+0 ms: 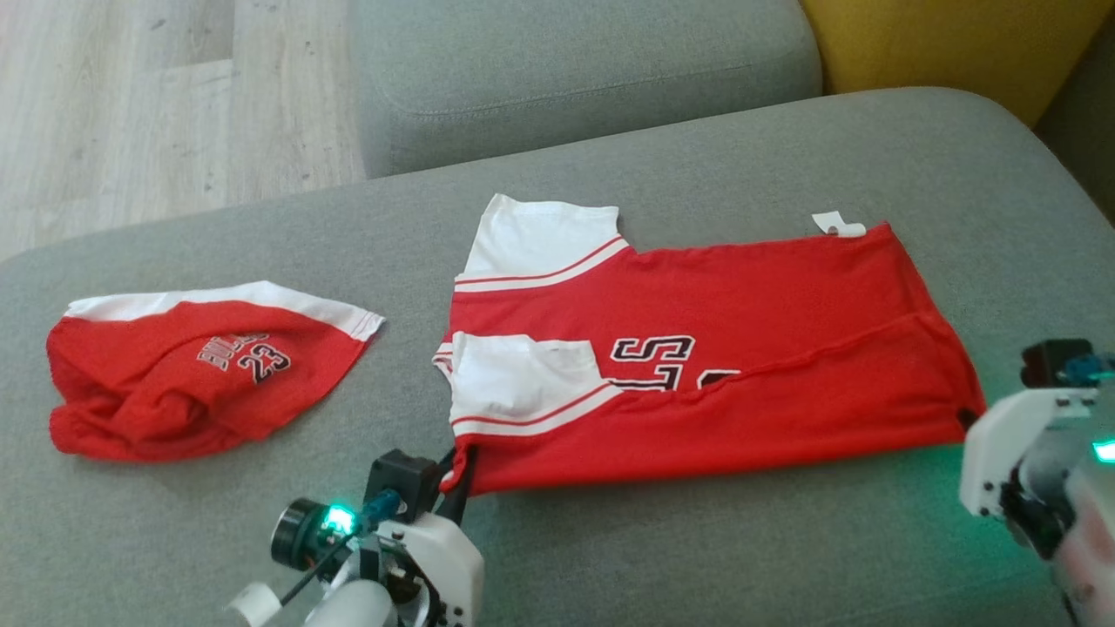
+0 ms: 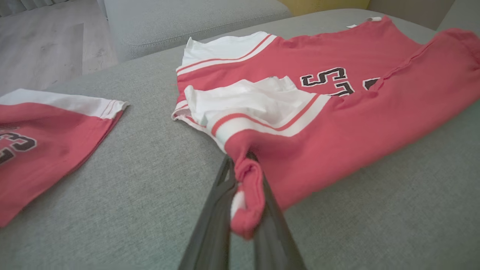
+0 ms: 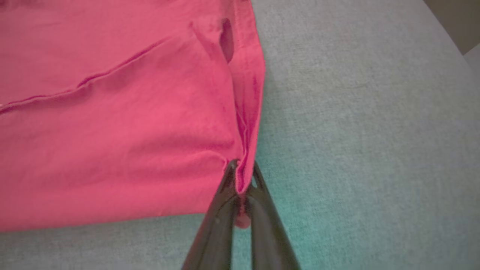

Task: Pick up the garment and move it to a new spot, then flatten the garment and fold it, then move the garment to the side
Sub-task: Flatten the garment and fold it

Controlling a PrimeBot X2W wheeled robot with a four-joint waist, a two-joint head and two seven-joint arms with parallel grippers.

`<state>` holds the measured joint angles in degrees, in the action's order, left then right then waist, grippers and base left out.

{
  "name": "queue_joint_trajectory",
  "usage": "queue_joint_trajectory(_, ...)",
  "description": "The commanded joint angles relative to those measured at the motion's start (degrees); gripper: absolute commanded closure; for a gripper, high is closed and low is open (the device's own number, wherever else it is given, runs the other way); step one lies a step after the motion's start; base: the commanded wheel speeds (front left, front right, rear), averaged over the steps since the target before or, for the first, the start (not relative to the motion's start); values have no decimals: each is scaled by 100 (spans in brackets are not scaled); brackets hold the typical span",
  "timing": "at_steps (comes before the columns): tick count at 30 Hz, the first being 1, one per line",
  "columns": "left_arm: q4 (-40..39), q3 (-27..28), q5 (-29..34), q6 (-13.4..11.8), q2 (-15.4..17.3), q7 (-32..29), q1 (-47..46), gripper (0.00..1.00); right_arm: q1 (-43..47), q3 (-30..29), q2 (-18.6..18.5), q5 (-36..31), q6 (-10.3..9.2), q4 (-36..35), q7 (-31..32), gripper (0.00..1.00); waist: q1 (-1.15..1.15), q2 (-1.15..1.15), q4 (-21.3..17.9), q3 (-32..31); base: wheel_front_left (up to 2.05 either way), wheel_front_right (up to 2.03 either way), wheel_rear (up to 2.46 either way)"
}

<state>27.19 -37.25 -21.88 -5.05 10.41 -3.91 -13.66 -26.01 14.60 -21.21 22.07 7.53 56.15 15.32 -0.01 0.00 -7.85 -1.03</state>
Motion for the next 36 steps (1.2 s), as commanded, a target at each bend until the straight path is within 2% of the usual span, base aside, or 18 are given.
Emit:
queue_joint_trajectory(1, -224, 170, -49, -33, 128, -4, -178, 100, 84, 104, -245, 173, -4, -366, 38, 100, 1, 0, -6, 25, 0, 0, 0)
queue_joint_trajectory(4, -274, 163, -59, -65, 149, -47, -165, 100, 393, 41, -382, 419, -4, -850, 86, 100, 1, 0, -18, 62, 0, 0, 0)
queue_joint_trajectory(5, -278, 167, -59, -85, 158, -58, -167, 100, 470, -29, -427, 437, -4, -992, 35, 67, 1, 0, -21, 75, 0, 0, 0)
queue_joint_trajectory(6, -278, 171, -56, -108, 170, -68, -171, 90, 544, -126, -452, 455, -4, -1113, -20, 0, 1, 0, -23, 88, 0, 0, 0)
queue_joint_trajectory(7, -281, 175, -53, -128, 179, -75, -175, 42, 609, -210, -454, 463, -4, -1250, -83, 0, 1, 0, -25, 102, 0, 0, 0)
queue_joint_trajectory(8, -287, 181, -50, -155, 188, -77, -178, 0, 664, -314, -440, 477, -4, -1401, -170, 0, 1, 0, -29, 114, 0, 0, 0)
queue_joint_trajectory(14, -417, 324, -82, -326, 227, 67, -192, 0, 903, -967, -220, 271, -4, -2138, -794, 0, 1, 0, -55, 199, 0, 0, 0)
queue_joint_trajectory(17, -616, 502, -119, -437, 227, 385, -257, 0, 1027, -1383, 69, 55, -4, -2643, -1252, 0, 1, 0, -82, 282, 0, 0, 0)
queue_joint_trajectory(19, -831, 688, -124, -484, 253, 836, -389, 0, 1109, -1777, 387, -279, -4, -3121, -1722, 0, 1, 0, -135, 399, 0, 0, 0)
queue_joint_trajectory(24, -1106, 891, -72, -406, 337, 1392, -831, 0, 1159, -2119, 942, -766, -4, -3729, -2062, 0, 1, 0, -287, 666, 0, 0, 0)
queue_joint_trajectory(30, -1073, 794, 112, 59, 654, 1115, -1836, 0, 959, -2148, 1374, -1086, -4, -4142, -2077, 0, 1, 0, -607, 1078, 0, 0, 0)
queue_joint_trajectory(36, -425, 606, 211, 728, 969, 400, -3014, 0, 696, -2006, 1564, -1182, -4, -4333, -2088, 0, 1, 0, -979, 1414, 0, 0, 0)
